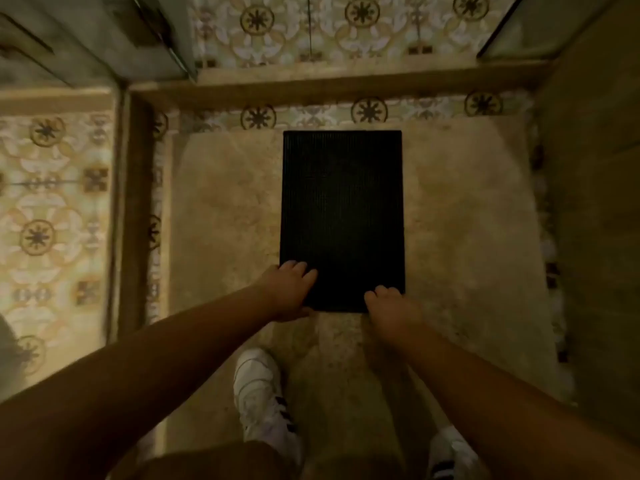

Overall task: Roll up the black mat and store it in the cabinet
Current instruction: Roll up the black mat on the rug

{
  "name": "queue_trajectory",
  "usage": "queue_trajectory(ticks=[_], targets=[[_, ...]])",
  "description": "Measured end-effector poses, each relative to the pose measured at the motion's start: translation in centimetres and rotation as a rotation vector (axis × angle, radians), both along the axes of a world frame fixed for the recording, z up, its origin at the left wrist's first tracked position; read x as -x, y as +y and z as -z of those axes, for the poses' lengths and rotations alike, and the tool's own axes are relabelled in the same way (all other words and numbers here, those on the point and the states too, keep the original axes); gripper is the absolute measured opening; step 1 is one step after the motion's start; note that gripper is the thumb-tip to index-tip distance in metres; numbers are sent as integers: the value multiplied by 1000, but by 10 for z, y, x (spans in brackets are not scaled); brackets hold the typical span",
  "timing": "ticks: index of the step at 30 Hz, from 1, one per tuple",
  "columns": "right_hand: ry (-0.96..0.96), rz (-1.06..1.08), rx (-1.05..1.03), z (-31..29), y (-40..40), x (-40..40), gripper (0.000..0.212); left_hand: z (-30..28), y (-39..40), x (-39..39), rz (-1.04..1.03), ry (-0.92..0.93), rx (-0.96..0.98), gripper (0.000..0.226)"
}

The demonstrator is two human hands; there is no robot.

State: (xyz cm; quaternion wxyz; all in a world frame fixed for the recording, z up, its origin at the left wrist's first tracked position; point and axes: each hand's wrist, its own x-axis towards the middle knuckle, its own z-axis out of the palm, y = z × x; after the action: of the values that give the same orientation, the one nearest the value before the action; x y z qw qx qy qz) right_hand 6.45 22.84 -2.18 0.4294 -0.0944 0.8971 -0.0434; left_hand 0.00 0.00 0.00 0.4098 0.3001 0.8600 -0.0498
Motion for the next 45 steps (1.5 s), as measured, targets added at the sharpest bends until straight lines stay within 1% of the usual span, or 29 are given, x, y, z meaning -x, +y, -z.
queue_trajectory(ticks=[2, 4, 7, 8, 11, 14, 17, 20, 23, 25, 32, 36, 38, 41, 43, 45], targets=[[37, 0, -14, 30, 0, -1, 46, 31, 1, -2, 94, 73, -39, 74], [43, -32, -20, 58, 4, -2, 43, 59, -1, -8, 150, 71, -67, 61], [82, -101, -23, 80, 9, -7, 45, 89, -8, -20, 173, 64, -39, 55], [99, -110, -14, 80, 10, -8, 43, 91, -10, -23, 157, 60, -15, 54], [150, -152, -23, 81, 11, -7, 38, 100, -12, -29, 144, 139, -47, 45], [166, -218, -48, 77, 9, -3, 40, 100, -12, -26, 173, 190, -41, 42], [155, -244, -43, 78, 11, 3, 41, 101, -13, -24, 174, 150, -58, 43], [113, -265, 9, 76, 17, 11, 40, 98, -18, -26, 190, 98, -119, 37], [99, -212, 52, 76, 26, 14, 33, 97, -27, -29, 99, 104, -184, 31], [87, -160, 76, 76, 29, 16, 28, 95, -28, -29, 26, 120, -210, 33], [19, 33, 153, 83, 31, 27, 21, 97, -26, -30, -7, 158, -201, 32], [38, 213, 223, 88, 35, 28, 18, 101, -23, -31, 3, 202, -208, 34], [64, 257, 241, 90, 35, 26, 17, 100, -22, -29, 13, 269, -215, 33], [102, 278, 240, 93, 35, 23, 17, 97, -22, -27, 141, 390, -243, 30], [106, 265, 226, 94, 35, 23, 17, 96, -21, -26, 190, 386, -270, 29], [116, 250, 222, 93, 34, 23, 17, 96, -19, -24, 161, 348, -264, 30]])
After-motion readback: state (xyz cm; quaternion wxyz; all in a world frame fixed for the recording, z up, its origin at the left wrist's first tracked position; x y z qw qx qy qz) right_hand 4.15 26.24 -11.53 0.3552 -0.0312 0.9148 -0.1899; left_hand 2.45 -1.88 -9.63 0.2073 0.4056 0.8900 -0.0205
